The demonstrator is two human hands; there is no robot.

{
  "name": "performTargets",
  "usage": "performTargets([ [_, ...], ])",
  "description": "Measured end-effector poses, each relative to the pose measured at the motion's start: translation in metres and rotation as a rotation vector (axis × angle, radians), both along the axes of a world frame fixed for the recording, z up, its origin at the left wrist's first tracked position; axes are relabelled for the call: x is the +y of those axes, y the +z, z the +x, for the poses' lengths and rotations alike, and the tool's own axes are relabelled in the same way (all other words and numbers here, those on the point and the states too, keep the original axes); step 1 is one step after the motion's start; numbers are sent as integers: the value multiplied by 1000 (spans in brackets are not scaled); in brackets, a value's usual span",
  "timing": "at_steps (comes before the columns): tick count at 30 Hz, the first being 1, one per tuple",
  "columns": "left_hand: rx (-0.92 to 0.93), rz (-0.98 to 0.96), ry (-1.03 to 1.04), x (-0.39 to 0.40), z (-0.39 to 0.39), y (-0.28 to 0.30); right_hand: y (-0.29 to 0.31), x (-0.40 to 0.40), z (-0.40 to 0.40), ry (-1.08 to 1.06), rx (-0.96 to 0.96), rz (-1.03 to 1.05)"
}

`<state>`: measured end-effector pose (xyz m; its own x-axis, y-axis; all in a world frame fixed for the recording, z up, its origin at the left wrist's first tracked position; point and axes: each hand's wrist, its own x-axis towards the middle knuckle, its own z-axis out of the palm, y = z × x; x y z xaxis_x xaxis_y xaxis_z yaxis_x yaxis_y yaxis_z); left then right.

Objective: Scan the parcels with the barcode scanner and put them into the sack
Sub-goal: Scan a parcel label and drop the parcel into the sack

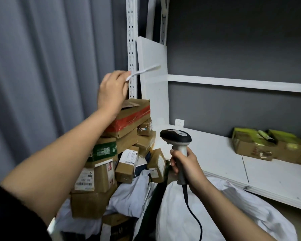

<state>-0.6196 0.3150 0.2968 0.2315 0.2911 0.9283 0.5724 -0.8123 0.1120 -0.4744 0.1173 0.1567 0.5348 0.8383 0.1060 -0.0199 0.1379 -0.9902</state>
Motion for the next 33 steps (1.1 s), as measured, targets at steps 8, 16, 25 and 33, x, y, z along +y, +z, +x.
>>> performTargets([
  [8,-388,-838,-454,-126,-15,-43,10,-81,19,-48,122,65],
  [16,-455,-1459,-595,-155,-5,-161,-21,-129,12,41,67,53],
  [25,-440,-1644,-616,-160,15,-221,-58,-123,37,-243,-103,-57],
  [33,-608,-1755,-755,-159,42,-229,-78,-108,38,-328,-1,-108],
])
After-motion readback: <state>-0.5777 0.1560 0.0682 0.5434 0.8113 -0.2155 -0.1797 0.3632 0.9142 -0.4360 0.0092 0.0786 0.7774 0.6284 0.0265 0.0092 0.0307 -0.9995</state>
